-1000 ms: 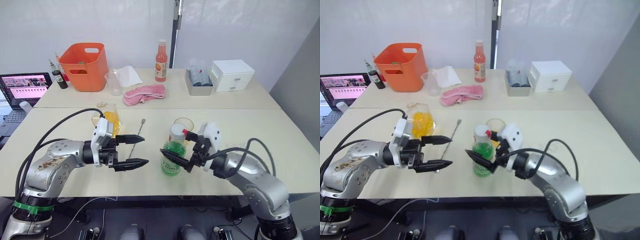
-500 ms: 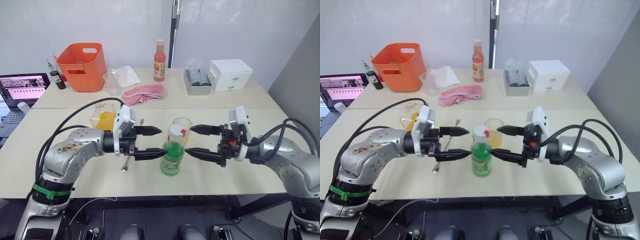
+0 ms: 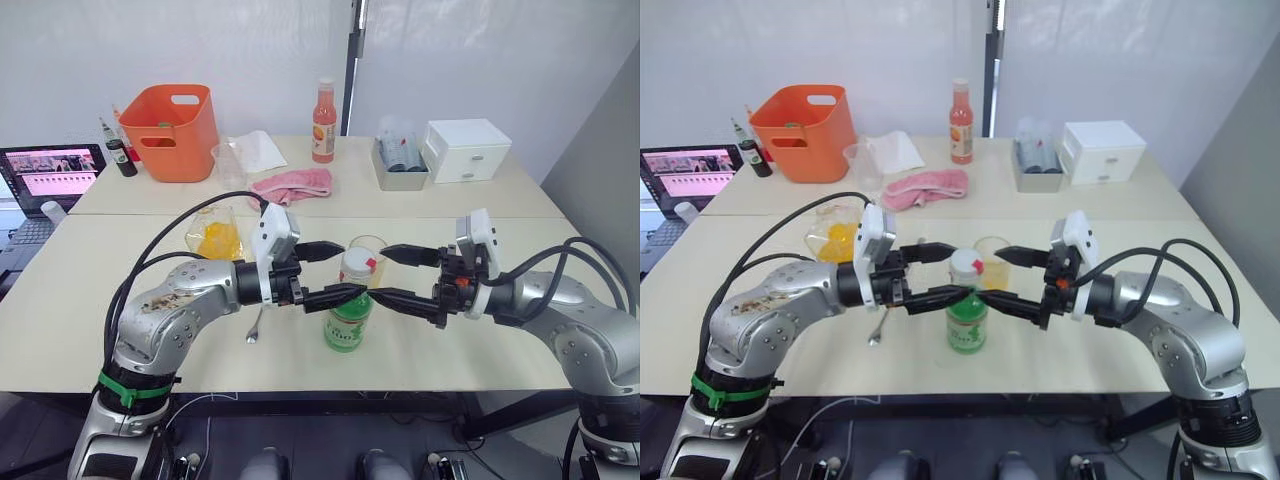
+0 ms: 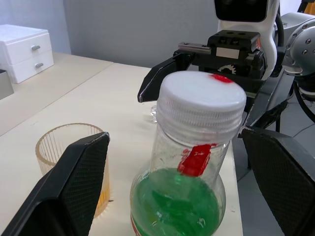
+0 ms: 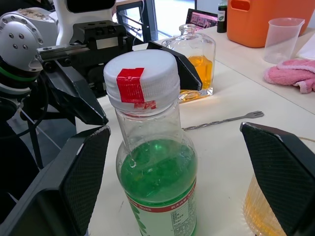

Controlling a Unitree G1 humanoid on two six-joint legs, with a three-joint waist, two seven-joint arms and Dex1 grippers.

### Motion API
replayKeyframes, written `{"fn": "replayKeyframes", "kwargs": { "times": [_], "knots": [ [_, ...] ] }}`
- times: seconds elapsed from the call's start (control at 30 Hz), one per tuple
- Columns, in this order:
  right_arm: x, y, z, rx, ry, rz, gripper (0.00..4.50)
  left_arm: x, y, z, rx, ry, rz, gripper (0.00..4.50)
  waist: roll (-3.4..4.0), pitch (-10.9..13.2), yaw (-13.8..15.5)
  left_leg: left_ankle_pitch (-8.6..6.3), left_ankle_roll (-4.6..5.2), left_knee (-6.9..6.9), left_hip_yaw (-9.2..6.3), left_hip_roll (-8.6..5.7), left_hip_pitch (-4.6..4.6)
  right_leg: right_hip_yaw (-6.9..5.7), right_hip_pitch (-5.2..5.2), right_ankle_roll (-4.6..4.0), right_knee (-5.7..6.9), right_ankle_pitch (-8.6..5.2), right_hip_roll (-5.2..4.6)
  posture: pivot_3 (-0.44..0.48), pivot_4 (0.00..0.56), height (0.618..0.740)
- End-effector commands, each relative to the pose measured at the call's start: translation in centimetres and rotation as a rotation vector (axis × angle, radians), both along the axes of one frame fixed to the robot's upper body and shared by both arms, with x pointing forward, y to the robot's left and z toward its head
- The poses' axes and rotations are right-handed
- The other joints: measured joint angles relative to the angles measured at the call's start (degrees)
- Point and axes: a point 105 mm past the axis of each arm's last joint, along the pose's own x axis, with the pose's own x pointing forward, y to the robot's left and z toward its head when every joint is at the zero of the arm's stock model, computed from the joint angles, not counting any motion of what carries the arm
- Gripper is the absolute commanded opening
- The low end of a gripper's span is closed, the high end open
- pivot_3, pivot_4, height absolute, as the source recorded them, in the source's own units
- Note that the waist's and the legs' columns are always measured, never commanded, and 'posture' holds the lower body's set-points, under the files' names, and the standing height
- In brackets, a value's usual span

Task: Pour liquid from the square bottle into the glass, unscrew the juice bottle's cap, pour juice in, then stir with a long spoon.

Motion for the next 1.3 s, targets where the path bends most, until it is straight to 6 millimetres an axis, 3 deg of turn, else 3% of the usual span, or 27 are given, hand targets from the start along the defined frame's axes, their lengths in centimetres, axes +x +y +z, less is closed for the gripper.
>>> {"fn": "replayKeyframes", "kwargs": {
  "times": [0.03, 0.5, 0.8, 1.3],
  "knots": [
    [-0.6, 0.0, 1.1, 0.015, -0.047, 0.006, 4.48, -0.6, -0.7, 0.7, -0.01, -0.006, -0.048, 4.5, 0.0, 0.0, 0.0, 0.0, 0.0, 0.0, 0.0, 0.0, 0.0, 0.0, 0.0, 0.0, 0.0, 0.0, 0.0, 0.0, 0.15, 0.715],
    [-1.8, -0.7, 1.9, 0.013, -0.038, 0.021, 4.48, -0.3, -1.0, -0.8, 0.038, 0.014, -0.065, 4.5, 0.0, 0.0, 0.1, 0.0, 0.0, 0.0, 0.01, 0.0, 0.01, 0.0, 0.0, 0.0, -0.01, 0.0, 0.01, 0.0, 0.15, 0.715],
    [-2.0, -2.5, 3.1, -0.025, -0.059, 0.016, 4.48, 0.1, -0.8, -1.9, 0.049, 0.018, -0.063, 4.5, 0.0, 0.0, 0.2, 0.0, 0.0, 0.01, 0.0, 0.0, 0.0, -0.01, 0.01, 0.0, -0.02, 0.0, 0.0, 0.0, 0.15, 0.715],
    [-1.7, -2.2, 2.2, -0.064, -0.046, 0.023, 4.48, 0.1, -0.9, -1.0, 0.019, 0.01, -0.08, 4.5, 0.0, 0.0, 0.3, 0.0, 0.0, 0.01, 0.0, -0.01, -0.01, 0.0, 0.01, 0.0, -0.02, 0.0, 0.0, 0.0, 0.15, 0.715]
  ]
}}
